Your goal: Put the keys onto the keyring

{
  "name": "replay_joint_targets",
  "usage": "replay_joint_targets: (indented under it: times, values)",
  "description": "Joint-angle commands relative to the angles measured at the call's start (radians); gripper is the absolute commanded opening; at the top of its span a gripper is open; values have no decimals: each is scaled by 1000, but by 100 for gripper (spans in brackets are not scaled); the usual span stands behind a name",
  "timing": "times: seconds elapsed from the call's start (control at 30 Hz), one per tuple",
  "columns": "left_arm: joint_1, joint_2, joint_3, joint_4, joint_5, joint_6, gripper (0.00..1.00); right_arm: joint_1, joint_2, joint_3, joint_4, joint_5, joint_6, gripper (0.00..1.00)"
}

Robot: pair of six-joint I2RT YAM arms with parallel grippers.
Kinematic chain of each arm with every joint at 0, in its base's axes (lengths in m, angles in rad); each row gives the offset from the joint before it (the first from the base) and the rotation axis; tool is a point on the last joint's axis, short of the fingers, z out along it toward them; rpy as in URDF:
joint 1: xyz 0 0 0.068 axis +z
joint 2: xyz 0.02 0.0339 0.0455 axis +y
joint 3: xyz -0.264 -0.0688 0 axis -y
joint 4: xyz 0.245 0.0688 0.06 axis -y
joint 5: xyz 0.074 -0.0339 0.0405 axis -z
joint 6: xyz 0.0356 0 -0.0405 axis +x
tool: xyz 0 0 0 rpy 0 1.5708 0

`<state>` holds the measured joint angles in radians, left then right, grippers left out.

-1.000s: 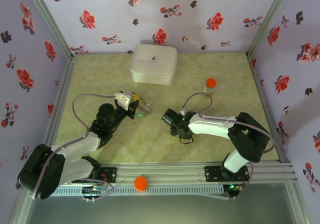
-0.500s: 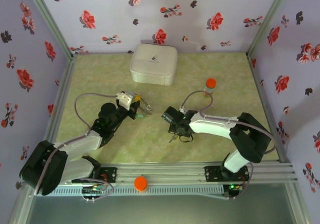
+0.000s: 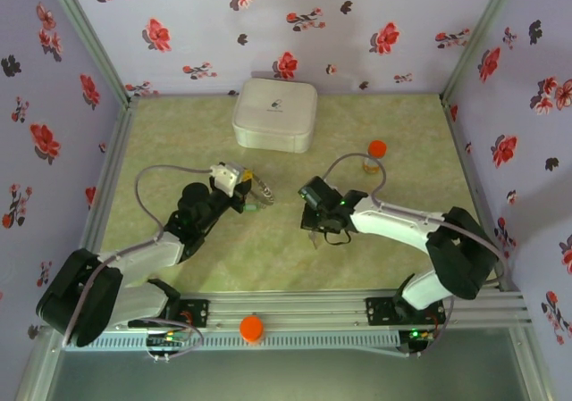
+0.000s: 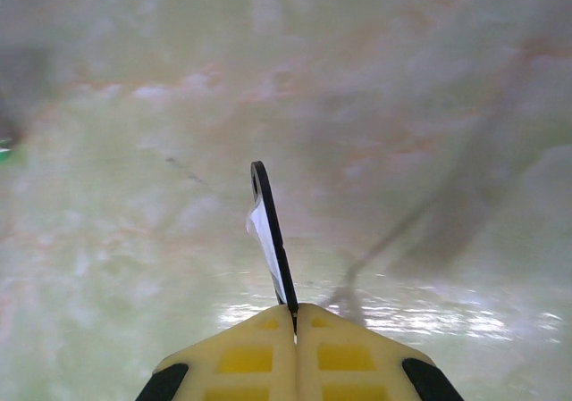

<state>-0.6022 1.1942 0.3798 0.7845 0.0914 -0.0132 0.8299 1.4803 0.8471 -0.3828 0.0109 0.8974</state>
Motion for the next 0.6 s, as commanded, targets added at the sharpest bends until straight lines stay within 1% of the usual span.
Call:
replay_joint_targets:
  times: [0.0,0.07,0.17,0.43,0.57]
  values:
    - [-23,8,40,25,18,34,0,-40,-10,-44,165,-224,-80,0]
    - [-31,12,41,25,17,36,0,-60,19,-56,203,-286,-95,0]
    - [-40,16,41,25,16,37,0,-82,64,-61,220,-318,-114,0]
    - [-54,21,41,22,15,44,0,-119,161,-70,252,-366,-143,0]
    - [-56,17,36,25,2,49,0,-131,163,-88,263,-369,-147,0]
